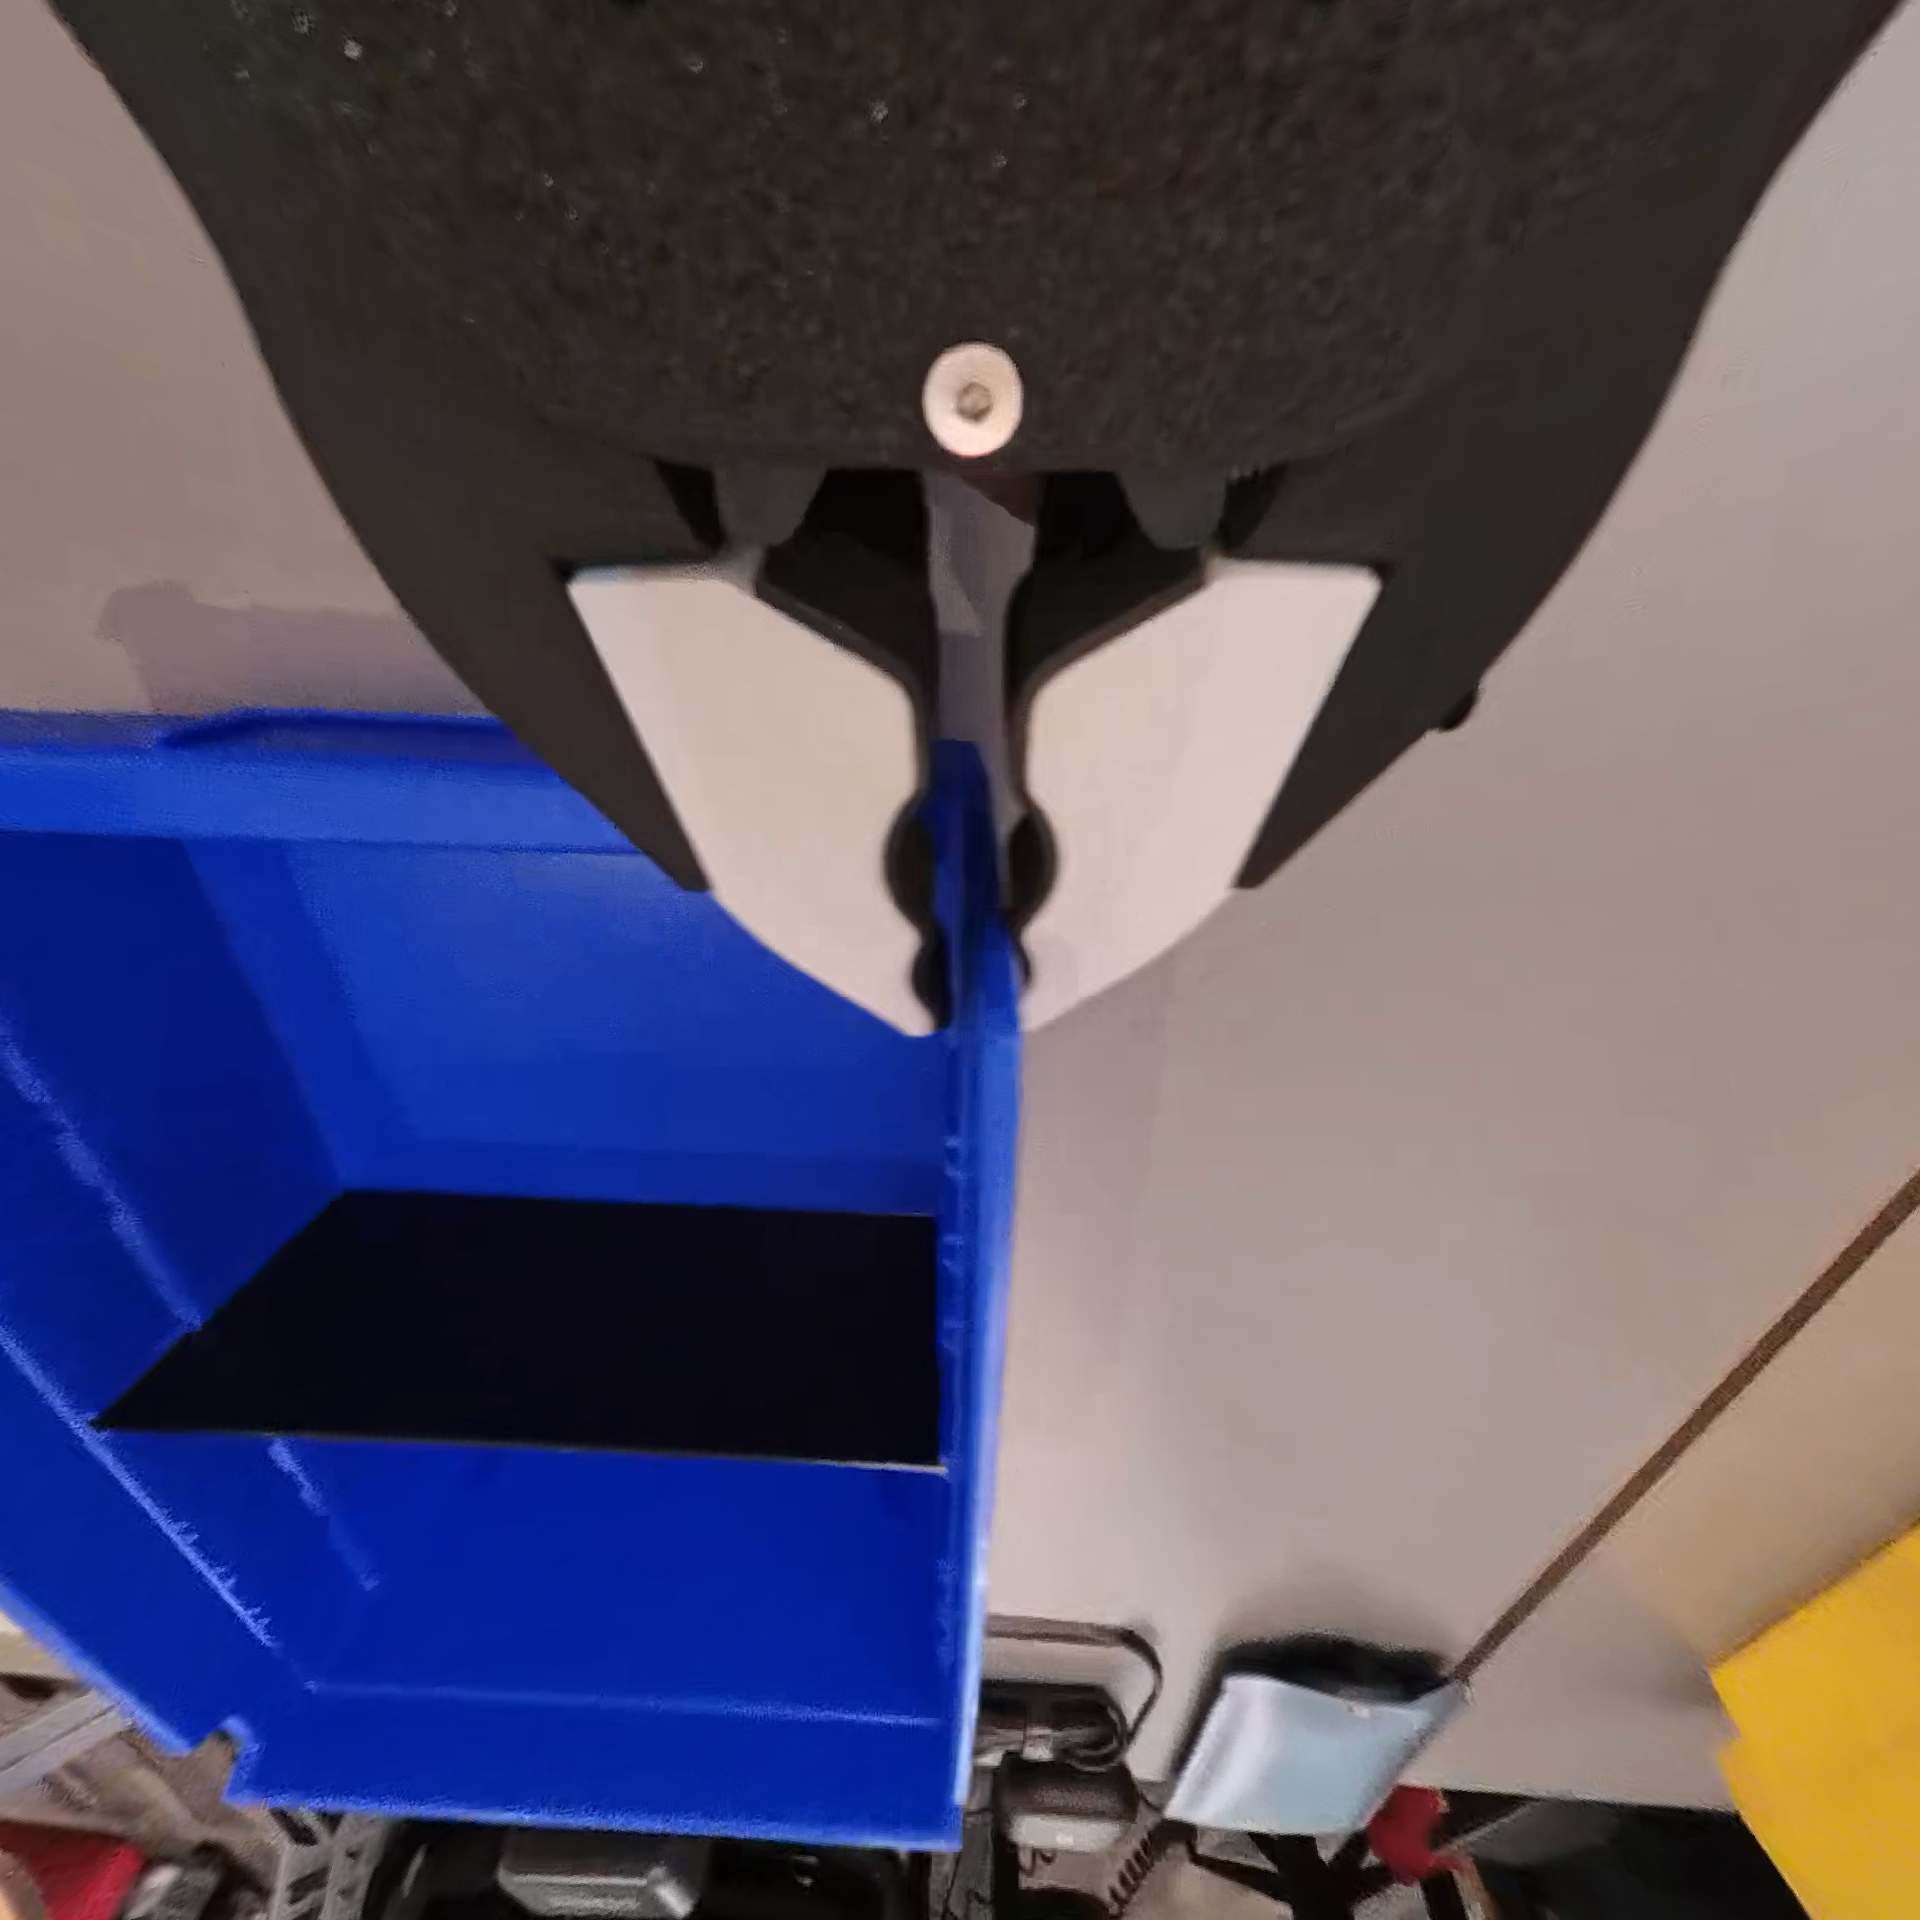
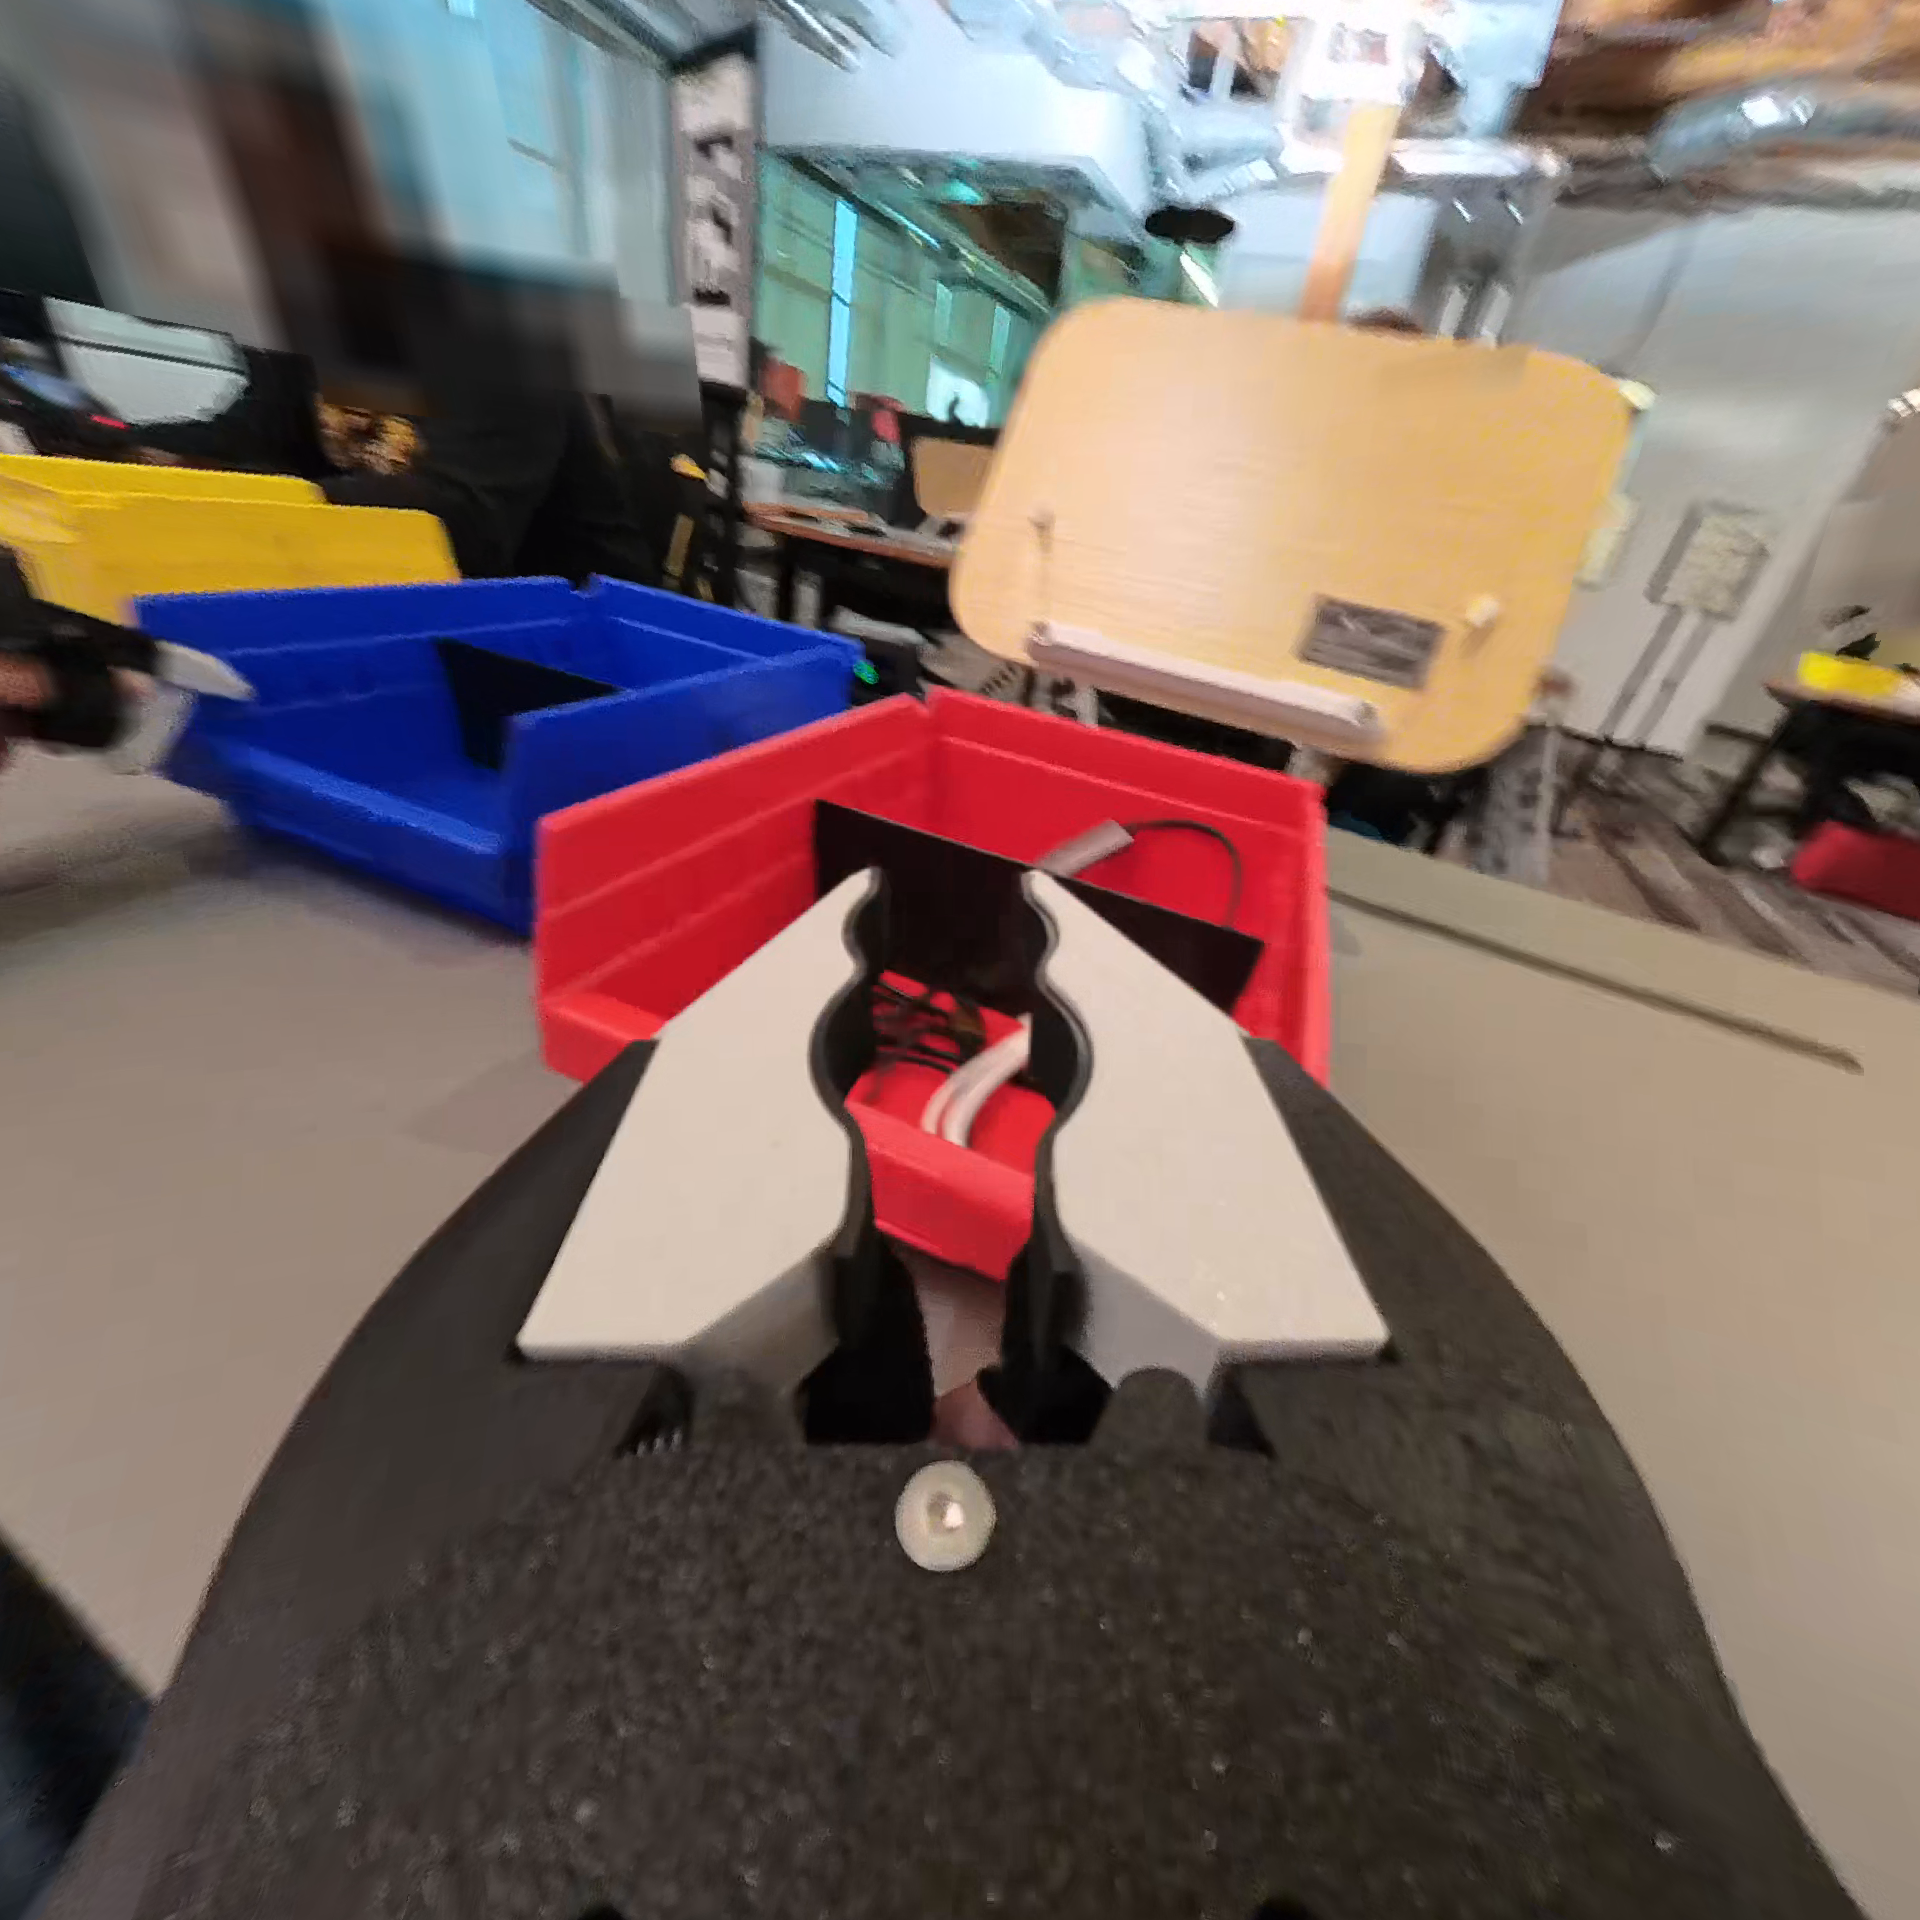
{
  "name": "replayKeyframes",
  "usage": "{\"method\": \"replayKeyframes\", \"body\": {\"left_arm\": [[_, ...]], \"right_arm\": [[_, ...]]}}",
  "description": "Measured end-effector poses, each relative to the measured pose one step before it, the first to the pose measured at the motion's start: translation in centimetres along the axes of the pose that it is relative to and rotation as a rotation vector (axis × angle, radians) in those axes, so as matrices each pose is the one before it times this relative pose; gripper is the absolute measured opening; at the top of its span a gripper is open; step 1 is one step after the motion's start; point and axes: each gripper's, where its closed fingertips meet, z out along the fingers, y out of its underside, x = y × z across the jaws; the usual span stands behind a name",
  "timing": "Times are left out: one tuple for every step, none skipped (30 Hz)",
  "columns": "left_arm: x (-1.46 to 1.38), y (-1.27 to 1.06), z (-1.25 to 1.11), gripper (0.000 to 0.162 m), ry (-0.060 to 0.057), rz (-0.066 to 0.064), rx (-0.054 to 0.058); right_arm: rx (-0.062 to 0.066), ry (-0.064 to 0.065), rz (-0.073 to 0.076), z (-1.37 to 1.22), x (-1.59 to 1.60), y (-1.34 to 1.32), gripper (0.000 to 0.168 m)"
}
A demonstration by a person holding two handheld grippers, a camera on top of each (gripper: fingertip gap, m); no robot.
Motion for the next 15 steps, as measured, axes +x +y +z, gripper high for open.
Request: {"method": "replayKeyframes", "body": {"left_arm": [[-0.295,-0.032,0.114,0.004,0.0084,-0.0091,0.0109],[0.179,0.096,-0.087,0.003,0.0324,-0.0141,-0.0059],[0.253,0.269,-0.354,0.003,0.0219,-0.0045,-0.0214],[0.195,0.38,-0.58,0.003,-0.0056,0.0386,-0.0255],[0.369,0.522,-0.782,0.003,-0.0122,0.0503,-0.0235],[0.663,0.611,-0.971,0.003,-0.0022,0.0244,-0.0178],[0.775,0.642,-1.031,0.004,-0.0012,0.0111,-0.02],[0.67,0.673,-0.977,0.004,-0.0109,0.0256,-0.0234],[0.438,0.693,-0.95,0.004,-0.0266,0.0386,-0.0253],[0.428,0.633,-0.918,0.005,-0.0168,0.0191,-0.0121],[0.501,0.587,-0.913,0.005,-0.0014,-0.0036,-0.0009],[0.504,0.555,-0.878,0.005,0.0024,-0.0086,0.0018],[0.457,0.553,-0.868,0.005,-0.0031,0.0057,0.0005],[0.369,0.5,-0.894,0.005,-0.0096,0.0102,0.0034],[0.356,0.474,-0.867,0.006,-0.0067,0.0117,0.0049]], "right_arm": [[0.0386,-0.0482,-0.0107,-0.323,-1.47,-0.733,0.022],[0.0272,-0.0502,-0.0013,-0.236,-1.477,-0.545,0.022],[0.0032,-0.0492,0.0091,-0.096,-1.454,-0.147,0.022],[-0.0204,-0.0503,0.0214,0.013,-1.491,0.239,0.023],[-0.0311,-0.0451,0.034,0.101,-1.439,0.449,0.024],[-0.0328,-0.033,0.0436,0.174,-1.274,0.557,0.026],[-0.0395,-0.0339,0.0417,0.302,-1.286,0.694,0.028],[-0.0429,-0.0332,0.0323,0.411,-1.212,0.755,0.03],[-0.0251,-0.0225,0.0313,0.486,-0.975,0.486,0.033],[-0.01,-0.0191,0.0272,0.569,-0.84,0.259,0.035],[0.0012,-0.0068,0.0307,0.782,-0.54,0.085,0.037],[0.0019,0.012,0.0371,0.999,-0.179,0.048,0.039],[-0.0144,0.0256,0.0334,1.06,0.036,0.199,0.045],[-0.0285,0.0329,0.0246,1.036,0.149,0.383,0.045],[-0.029,0.0513,0.0215,0.992,0.41,0.391,0.045]]}}
